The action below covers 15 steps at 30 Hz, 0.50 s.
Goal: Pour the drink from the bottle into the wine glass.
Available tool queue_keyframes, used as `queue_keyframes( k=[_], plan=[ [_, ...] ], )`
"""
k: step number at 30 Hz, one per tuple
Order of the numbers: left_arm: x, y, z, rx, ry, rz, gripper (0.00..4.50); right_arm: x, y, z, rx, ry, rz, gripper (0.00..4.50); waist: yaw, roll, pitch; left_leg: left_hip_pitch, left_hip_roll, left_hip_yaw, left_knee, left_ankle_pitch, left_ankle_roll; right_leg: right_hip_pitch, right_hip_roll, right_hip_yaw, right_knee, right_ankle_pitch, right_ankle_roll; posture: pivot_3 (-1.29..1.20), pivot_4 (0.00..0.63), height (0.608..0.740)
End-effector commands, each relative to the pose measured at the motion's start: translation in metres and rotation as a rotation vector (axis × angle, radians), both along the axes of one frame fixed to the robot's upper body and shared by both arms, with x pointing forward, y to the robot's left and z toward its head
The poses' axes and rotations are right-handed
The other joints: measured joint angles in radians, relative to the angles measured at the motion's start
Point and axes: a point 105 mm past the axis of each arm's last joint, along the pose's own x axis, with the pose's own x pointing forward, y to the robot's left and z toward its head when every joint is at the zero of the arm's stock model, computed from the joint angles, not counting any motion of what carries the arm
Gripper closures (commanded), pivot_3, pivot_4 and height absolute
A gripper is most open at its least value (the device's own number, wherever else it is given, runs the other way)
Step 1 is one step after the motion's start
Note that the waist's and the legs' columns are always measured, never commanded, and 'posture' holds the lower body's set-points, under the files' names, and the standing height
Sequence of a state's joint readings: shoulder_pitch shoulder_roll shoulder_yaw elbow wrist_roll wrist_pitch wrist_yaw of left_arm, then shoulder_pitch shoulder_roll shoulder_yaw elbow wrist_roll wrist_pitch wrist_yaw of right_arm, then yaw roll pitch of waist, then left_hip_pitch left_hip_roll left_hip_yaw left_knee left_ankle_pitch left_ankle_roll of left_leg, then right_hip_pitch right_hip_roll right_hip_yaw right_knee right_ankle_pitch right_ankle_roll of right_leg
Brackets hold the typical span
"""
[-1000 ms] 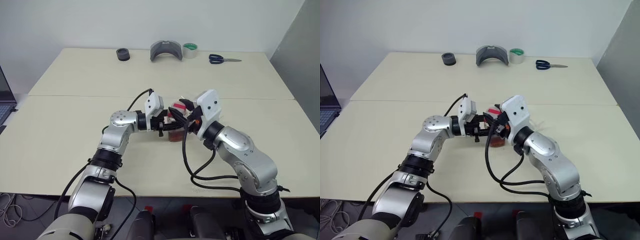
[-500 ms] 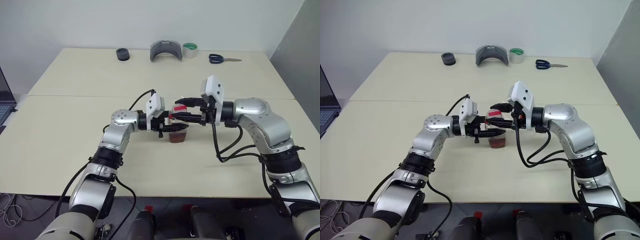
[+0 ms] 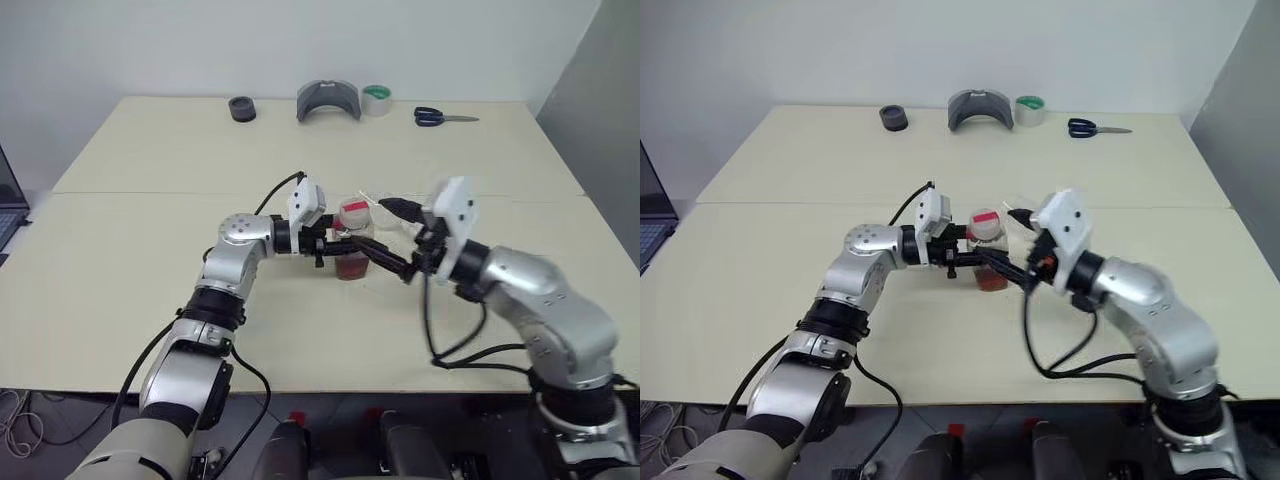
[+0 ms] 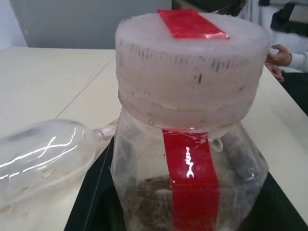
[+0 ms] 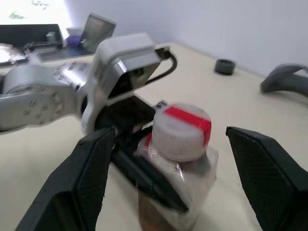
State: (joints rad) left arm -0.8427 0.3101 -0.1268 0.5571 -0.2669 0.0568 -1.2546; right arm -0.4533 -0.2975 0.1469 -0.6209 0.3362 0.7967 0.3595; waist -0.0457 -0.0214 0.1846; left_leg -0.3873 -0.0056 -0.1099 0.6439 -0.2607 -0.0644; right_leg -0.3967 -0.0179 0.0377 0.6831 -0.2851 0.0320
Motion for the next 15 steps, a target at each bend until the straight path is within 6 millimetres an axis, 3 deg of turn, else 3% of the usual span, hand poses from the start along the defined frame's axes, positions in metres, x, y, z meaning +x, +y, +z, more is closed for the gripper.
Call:
queue_keyframes(
  k=[1, 9, 15],
  plan=[
    [0.001, -0.002, 0.017, -0.015, -0.063, -0.016, 2.69, 0.006, 0.003, 0.013, 0.027, -0.080, -0.123, 0.57, 0.000, 0.000, 0.000, 0.000, 0.000, 0.000, 0.000, 0.000, 0.000, 0.000, 0.000, 0.000, 0.000, 0.000, 0.000, 0.00, 0.150, 0.740],
    [0.002, -0.004, 0.017, -0.018, -0.066, -0.015, 2.69, 0.014, 0.010, 0.018, 0.059, -0.110, -0.195, 0.57, -0.001, 0.000, 0.000, -0.010, -0.001, 0.000, 0.002, 0.002, -0.003, -0.010, -0.001, 0.000, 0.001, 0.001, 0.000, 0.00, 0.150, 0.740],
    [0.002, -0.003, 0.017, -0.018, -0.066, -0.007, 2.69, 0.014, 0.016, 0.010, 0.046, -0.073, -0.180, 0.57, -0.005, 0.000, 0.000, -0.010, -0.001, 0.000, 0.002, 0.000, 0.000, -0.010, -0.001, 0.000, 0.002, 0.001, 0.000, 0.00, 0.150, 0.740]
  ],
)
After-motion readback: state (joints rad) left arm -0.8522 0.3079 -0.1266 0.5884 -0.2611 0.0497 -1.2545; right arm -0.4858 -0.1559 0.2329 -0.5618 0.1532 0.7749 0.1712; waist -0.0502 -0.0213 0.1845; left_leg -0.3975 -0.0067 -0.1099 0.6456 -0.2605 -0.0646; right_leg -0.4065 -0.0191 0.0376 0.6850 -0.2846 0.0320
